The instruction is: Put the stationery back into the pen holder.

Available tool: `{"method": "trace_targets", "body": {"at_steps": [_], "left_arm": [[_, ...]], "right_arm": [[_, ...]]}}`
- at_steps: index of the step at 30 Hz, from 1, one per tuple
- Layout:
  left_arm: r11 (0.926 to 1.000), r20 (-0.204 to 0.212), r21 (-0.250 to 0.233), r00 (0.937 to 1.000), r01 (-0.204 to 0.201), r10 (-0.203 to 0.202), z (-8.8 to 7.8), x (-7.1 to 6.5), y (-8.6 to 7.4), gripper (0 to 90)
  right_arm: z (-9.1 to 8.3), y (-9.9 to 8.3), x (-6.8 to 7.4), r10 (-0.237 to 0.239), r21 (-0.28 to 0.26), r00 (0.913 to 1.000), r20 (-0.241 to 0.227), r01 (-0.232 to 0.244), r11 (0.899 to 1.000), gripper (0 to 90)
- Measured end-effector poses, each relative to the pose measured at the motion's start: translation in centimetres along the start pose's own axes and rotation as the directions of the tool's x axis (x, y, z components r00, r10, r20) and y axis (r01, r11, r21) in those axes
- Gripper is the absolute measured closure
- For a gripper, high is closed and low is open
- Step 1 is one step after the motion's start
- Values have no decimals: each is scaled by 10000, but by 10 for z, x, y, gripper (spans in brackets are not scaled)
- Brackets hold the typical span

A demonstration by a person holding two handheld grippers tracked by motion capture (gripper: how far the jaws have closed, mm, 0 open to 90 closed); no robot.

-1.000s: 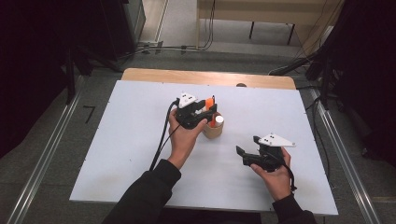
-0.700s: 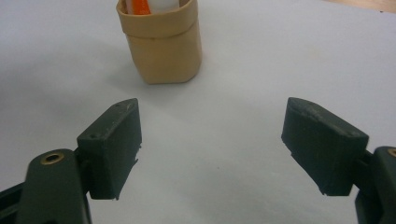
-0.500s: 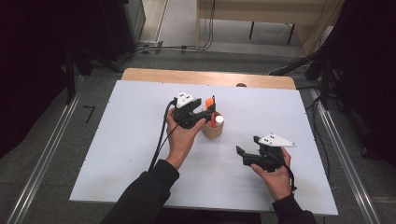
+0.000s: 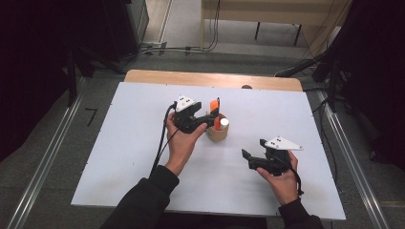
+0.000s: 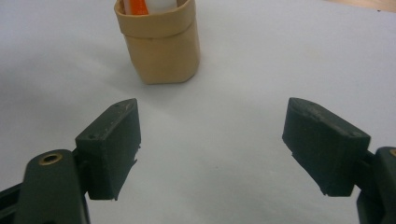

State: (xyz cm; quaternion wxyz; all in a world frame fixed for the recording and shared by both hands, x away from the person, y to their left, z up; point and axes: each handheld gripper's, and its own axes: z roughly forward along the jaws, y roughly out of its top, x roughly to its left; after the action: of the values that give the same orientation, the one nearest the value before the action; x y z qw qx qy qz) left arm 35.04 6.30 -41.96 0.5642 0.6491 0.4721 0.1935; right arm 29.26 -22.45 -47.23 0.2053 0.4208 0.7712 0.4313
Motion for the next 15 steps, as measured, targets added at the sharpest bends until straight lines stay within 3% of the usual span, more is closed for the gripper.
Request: {"method": "trace_targets", "body": {"at_steps": [6, 15], "left_arm": [[9999, 153, -17, 9998, 123, -123, -10, 2, -2, 251], [9996, 49, 1, 9996, 291, -291, -25, 10, -7, 219]], "right_arm": [[0, 0, 1, -20, 26, 10000, -28, 20, 10000, 178], [-2, -1, -2, 93, -22, 9999, 59, -93, 10000, 173]]}}
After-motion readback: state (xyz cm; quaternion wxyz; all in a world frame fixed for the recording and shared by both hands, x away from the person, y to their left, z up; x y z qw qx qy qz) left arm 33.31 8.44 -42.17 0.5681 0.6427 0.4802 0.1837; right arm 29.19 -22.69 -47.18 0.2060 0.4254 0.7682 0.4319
